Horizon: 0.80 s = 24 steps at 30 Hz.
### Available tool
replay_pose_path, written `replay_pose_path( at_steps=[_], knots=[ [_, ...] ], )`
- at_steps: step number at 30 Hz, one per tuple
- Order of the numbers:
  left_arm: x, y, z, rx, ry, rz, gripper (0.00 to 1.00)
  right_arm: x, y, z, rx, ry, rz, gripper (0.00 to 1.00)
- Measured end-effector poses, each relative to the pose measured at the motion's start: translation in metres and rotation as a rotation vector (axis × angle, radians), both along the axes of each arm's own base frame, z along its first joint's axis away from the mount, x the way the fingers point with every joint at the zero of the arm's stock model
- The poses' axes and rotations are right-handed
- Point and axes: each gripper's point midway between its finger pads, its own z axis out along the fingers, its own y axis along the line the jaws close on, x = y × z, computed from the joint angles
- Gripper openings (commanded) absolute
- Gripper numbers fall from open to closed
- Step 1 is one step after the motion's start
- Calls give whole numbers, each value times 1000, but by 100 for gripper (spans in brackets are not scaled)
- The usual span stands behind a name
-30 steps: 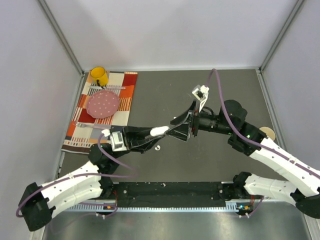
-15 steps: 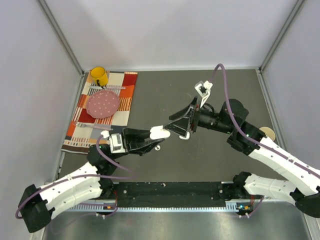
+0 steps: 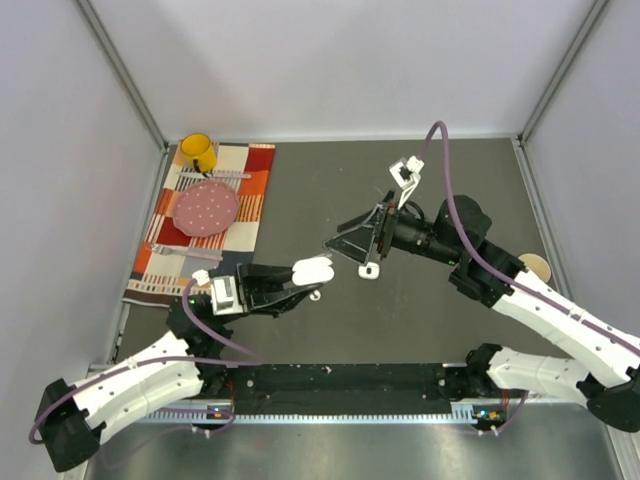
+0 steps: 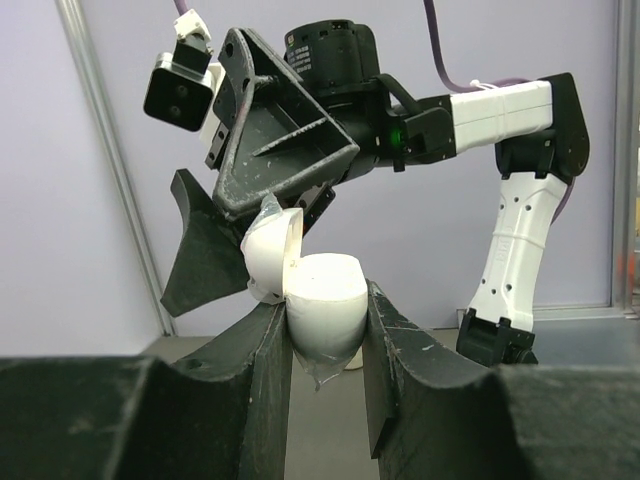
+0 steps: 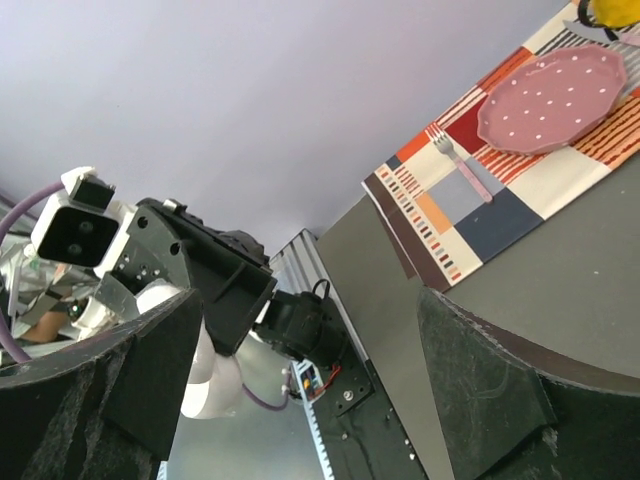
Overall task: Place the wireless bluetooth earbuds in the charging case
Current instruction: Open the charging case.
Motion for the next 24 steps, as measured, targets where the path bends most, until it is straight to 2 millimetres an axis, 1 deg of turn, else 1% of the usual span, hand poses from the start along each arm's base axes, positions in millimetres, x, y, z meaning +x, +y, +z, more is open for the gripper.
replay_pose_path(
  at_steps=[3, 7, 9, 12, 13, 15, 17, 19, 20, 24],
  knots=[
    [1, 3, -3, -5, 5, 14, 0, 8, -6, 1, 6, 7, -40, 88],
    [3, 7, -9, -8, 21, 37, 0, 31, -29, 5, 20, 20, -153, 86],
    [4, 9, -10, -10, 28, 47, 0, 48, -45, -2, -1, 46, -236, 85],
    [5, 13, -9, -17, 33, 66, 0, 68, -61, -21, -60, 92, -327, 82],
    [5, 14, -9, -18, 32, 72, 0, 73, -65, -32, -89, 108, -350, 81],
    [5, 16, -8, -20, 32, 82, 0, 83, -70, -57, -157, 151, -378, 76],
    [6, 18, -8, -21, 30, 96, 0, 91, -72, -89, -241, 210, -390, 70],
    [7, 18, -8, -18, 32, 102, 0, 97, -72, -115, -306, 259, -390, 68],
    [8, 18, -9, -16, 34, 106, 0, 99, -71, -130, -339, 290, -386, 61],
    [11, 17, -13, 0, 44, 117, 0, 109, -66, -183, -453, 412, -367, 54]
  ],
)
